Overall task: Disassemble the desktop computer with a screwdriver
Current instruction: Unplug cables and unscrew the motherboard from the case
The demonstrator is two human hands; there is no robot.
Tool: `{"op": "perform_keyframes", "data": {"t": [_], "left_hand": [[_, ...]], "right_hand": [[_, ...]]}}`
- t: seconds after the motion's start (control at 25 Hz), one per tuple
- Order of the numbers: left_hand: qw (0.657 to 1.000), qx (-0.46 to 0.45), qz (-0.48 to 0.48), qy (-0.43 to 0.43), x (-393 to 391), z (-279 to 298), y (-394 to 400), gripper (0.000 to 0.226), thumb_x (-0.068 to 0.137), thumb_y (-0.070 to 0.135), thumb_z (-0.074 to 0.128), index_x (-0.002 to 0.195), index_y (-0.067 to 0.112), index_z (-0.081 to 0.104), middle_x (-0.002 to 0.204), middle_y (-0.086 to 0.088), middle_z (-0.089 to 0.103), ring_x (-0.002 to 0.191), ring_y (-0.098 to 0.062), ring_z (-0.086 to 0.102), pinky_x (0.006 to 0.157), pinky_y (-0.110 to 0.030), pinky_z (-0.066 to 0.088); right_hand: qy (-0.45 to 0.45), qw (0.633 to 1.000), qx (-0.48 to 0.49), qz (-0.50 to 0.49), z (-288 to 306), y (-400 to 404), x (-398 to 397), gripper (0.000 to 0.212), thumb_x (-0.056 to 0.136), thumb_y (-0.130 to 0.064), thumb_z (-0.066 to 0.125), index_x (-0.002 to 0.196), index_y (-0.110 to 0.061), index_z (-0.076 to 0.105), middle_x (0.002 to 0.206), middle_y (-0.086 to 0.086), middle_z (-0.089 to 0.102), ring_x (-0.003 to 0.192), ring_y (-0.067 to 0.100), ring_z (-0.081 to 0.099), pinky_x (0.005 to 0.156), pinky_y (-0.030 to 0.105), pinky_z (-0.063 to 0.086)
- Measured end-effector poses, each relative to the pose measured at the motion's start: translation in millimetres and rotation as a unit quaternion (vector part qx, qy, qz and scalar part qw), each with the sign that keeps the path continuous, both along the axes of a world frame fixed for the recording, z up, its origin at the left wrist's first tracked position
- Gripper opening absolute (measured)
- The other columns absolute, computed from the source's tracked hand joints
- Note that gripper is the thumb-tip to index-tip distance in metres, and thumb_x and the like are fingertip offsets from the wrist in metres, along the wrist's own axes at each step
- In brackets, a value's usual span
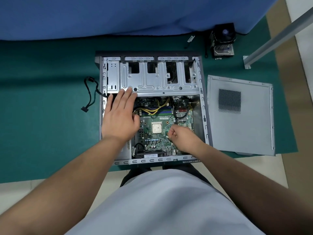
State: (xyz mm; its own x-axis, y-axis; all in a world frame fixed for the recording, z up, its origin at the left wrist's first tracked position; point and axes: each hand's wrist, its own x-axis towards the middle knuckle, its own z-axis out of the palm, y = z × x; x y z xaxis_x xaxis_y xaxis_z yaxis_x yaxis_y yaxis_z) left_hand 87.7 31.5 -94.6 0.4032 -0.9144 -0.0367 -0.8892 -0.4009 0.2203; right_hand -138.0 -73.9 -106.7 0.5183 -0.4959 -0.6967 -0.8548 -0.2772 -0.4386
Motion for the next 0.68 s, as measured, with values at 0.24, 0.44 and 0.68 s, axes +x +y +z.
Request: {"op": "perform_keyframes", "data": {"t": [0.24, 0.44, 0.68], "left_hand": [[1.0, -0.01, -0.017, 0.024, 1, -1, 2, 0.067, 0.092, 0.039, 0.046, 0.156, 0.02, 0.035, 0.169, 0.0, 0.024, 0.157, -0.02, 0.015, 0.128, -0.047, 0.009], [0.984, -0.09, -0.128, 0.089, -16, 5, 14, 0.053, 0.094, 0.038, 0.051, 0.144, 0.022, 0.051, 0.157, 0.001, 0.044, 0.15, -0.027, 0.027, 0.122, -0.053, 0.023], [0.926, 0.053, -0.23, 0.295, -59, 14, 24, 0.027, 0.098, 0.042, 0.057, 0.119, 0.027, 0.065, 0.108, 0.009, 0.071, 0.102, -0.013, 0.065, 0.089, -0.04, 0.055]], "right_hand": [[-0.142, 0.971, 0.103, -0.162, 22, 8, -13, 0.029, 0.094, -0.023, 0.07, 0.117, -0.036, 0.059, 0.088, -0.01, 0.071, 0.083, 0.022, 0.07, 0.08, 0.051, 0.059], [-0.199, 0.96, 0.11, -0.162, 35, 24, -24, 0.03, 0.092, -0.018, 0.071, 0.111, -0.038, 0.06, 0.093, -0.009, 0.071, 0.087, 0.023, 0.068, 0.088, 0.049, 0.057], [-0.22, 0.955, 0.11, -0.163, 45, 35, -26, 0.029, 0.087, -0.016, 0.078, 0.102, -0.033, 0.06, 0.091, -0.007, 0.074, 0.08, 0.009, 0.069, 0.078, 0.031, 0.058]]}}
